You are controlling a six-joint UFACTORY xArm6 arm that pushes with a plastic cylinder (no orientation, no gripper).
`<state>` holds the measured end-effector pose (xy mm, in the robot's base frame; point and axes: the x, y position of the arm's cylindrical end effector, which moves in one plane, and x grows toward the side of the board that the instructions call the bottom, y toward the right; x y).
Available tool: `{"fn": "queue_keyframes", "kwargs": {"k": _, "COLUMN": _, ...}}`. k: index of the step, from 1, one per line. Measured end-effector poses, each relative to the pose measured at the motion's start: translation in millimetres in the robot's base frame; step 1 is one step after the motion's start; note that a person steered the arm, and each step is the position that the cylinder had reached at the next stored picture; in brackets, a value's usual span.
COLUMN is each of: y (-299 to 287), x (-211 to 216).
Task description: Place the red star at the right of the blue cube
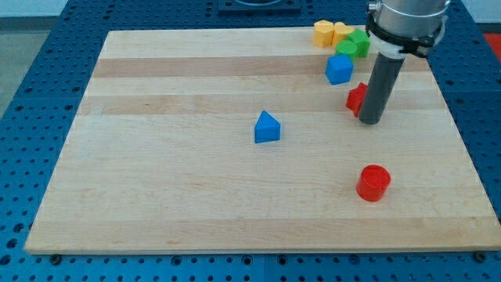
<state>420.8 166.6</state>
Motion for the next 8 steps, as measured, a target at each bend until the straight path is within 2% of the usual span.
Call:
{"fn": "queue_keyframes", "kwargs": {"k": 6, "y": -2.5, "x": -88.7}}
{"fn": "queue_keyframes", "kwargs": {"k": 7, "y": -4.9, "x": -78.3}}
{"fn": "queue_keyframes", "kwargs": {"k": 8, "y": -10.1, "x": -17.7}}
